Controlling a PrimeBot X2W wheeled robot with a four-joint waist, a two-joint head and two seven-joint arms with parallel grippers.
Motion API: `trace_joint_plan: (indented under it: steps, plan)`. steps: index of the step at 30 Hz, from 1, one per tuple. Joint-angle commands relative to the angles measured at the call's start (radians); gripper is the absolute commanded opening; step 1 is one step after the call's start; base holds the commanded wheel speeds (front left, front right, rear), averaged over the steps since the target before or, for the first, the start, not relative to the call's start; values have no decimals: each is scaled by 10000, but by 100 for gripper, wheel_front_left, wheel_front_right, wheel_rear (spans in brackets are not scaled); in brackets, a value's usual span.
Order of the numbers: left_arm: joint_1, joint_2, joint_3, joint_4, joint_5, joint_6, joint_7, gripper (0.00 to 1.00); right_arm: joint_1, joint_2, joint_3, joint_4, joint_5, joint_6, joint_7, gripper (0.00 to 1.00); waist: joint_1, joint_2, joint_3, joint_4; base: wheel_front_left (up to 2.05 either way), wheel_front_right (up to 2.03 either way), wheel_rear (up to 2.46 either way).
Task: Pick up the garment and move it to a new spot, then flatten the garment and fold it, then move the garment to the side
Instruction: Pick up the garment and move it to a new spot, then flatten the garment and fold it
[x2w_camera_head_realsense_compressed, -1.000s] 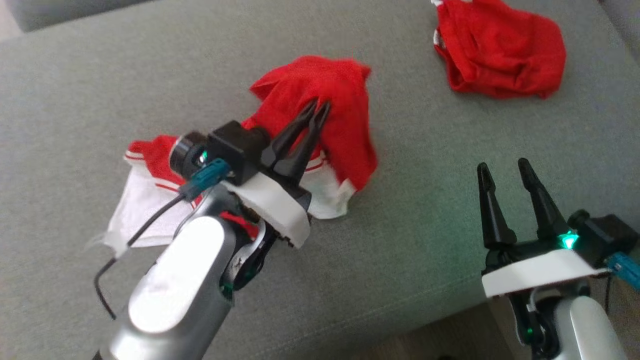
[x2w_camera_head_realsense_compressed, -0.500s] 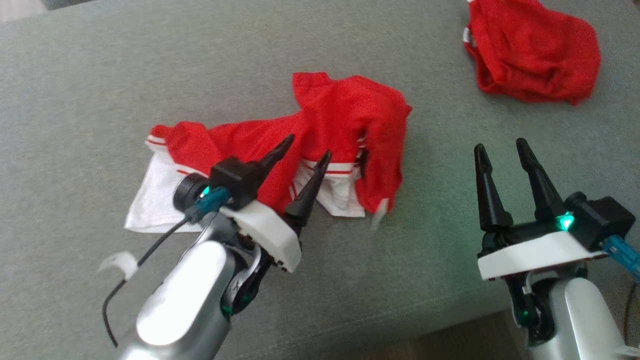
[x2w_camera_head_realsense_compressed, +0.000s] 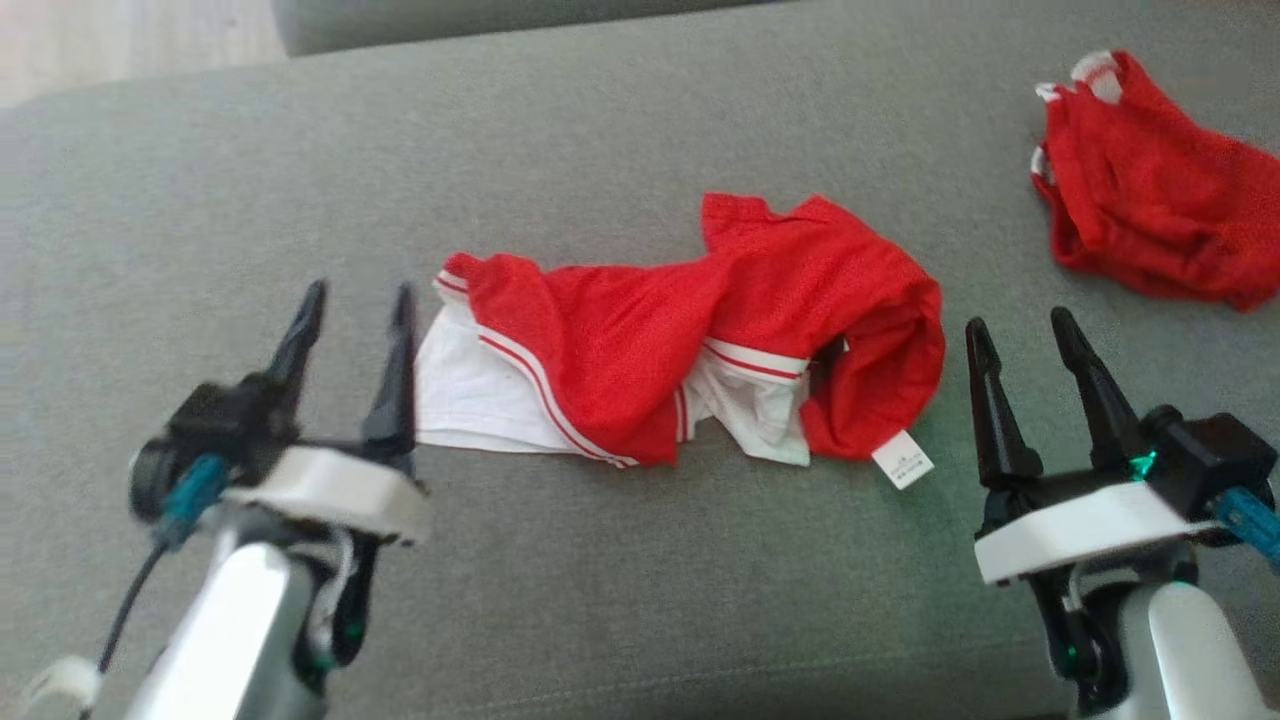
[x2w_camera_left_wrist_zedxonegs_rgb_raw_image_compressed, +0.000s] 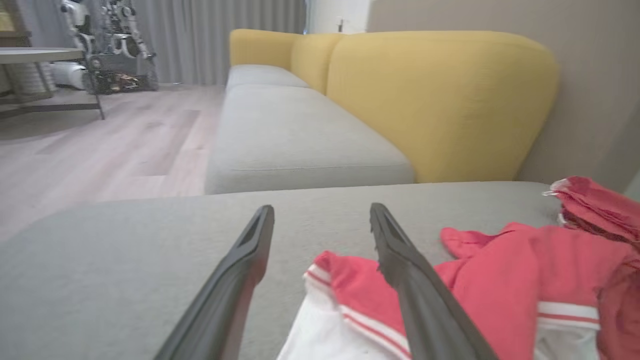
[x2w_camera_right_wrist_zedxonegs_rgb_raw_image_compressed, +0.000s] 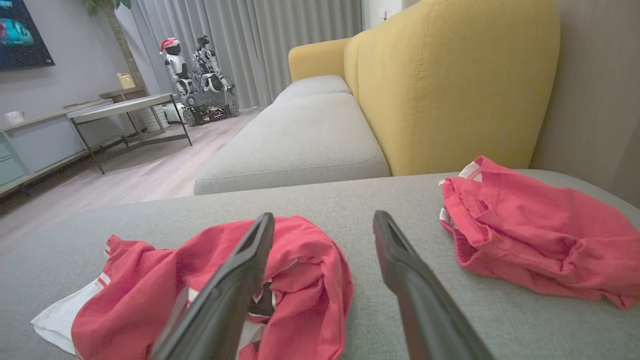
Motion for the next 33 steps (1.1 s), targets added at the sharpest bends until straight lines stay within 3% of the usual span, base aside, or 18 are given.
trace_joint_plan:
  steps: [1,10,21,33]
  plan:
    - [-129,347,537,-395,-95,86,-125,100,-86,-38,149,-387,-121,-7,62,100,0,0,-258,256,0,0,0]
    - [1436,1032,1040,-880,-387,169,-284,100,433,-38,-116,-439,-337,-7,381,100,0,0,-992,684,0,0,0]
    - [2413,1057,811,-1088,-461,197,-300,100,1146,-43,-95,-553,-479,-7,702,100,0,0,-1710,683,0,0,0]
    - [2632,1133,783,-1259,-547,284,-222,100,1267,-72,60,-741,-433,-7,844,100,0,0,-1800,720,0,0,0]
